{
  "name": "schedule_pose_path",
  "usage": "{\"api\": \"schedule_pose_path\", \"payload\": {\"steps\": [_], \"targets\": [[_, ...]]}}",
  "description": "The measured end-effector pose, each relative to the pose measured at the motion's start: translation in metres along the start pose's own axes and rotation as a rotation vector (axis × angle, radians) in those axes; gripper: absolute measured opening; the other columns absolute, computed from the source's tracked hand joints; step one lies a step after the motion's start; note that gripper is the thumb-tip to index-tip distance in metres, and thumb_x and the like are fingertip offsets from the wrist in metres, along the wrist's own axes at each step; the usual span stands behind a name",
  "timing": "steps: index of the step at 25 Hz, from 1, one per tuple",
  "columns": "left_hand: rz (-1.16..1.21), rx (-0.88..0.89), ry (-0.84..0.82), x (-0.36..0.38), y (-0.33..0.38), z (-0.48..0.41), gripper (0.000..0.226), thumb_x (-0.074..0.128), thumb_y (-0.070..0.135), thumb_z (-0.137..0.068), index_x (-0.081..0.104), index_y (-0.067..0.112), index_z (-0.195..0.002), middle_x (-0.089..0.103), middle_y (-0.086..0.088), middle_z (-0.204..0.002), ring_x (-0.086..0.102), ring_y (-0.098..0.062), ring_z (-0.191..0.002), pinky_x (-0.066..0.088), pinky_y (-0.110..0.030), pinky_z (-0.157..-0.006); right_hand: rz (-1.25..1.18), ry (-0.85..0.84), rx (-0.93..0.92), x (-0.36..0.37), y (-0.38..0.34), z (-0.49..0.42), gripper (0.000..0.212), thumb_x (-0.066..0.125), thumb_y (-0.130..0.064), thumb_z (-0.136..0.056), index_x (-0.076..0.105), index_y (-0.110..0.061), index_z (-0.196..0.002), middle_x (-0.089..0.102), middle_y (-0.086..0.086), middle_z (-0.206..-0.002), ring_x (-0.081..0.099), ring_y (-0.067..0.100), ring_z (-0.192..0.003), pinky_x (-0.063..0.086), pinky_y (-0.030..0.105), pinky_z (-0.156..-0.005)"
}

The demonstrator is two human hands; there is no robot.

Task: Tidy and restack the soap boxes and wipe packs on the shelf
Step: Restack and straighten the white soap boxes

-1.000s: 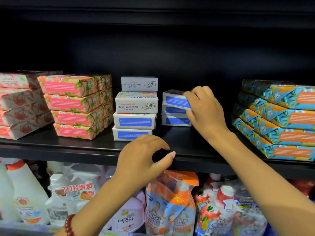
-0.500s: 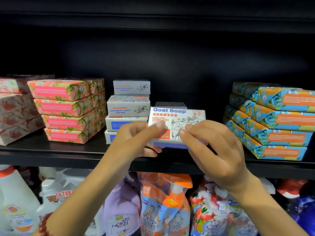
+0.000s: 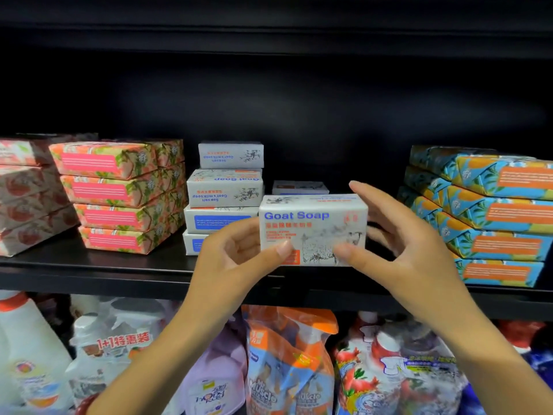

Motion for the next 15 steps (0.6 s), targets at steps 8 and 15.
{"api": "schedule_pose_path", "payload": {"steps": [8, 15], "targets": [[-0.007, -0.09, -0.078, 0.003, -0.001, -0.002, 0.082, 0.086, 0.044, -0.046, 0.057, 0.027, -0.12, 0.07, 0.009, -0.11, 0.066, -0.009, -0.101, 0.053, -0.018, -0.075, 0.22, 0.148, -0.3, 0.01, -0.013, 0.012, 0.03, 0.07, -0.007, -0.074, 0.059, -0.014, -0.101, 0.063, -0.006, -0.11, 0.056, 0.007, -0.111, 0.046, 0.015, -0.089], [-0.194, 0.128, -0.131, -0.002, 0.016, -0.006, 0.062, 0.085, 0.023, -0.053, 0.06, 0.022, -0.109, 0.07, 0.008, -0.107, 0.065, -0.008, -0.102, 0.051, -0.016, -0.078, 0.095, -0.086, -0.044, 0.016, 0.004, 0.006, 0.078, 0.082, -0.016, -0.067, 0.039, -0.042, -0.127, 0.053, -0.019, -0.128, 0.049, -0.001, -0.119, 0.043, 0.013, -0.092]]}}
Point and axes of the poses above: each hand's wrist, its own z-axis away from the middle knuckle, its own x-axis out of the palm, y = z × x, the point moved 5 cm from there along -z, towards the middle knuckle
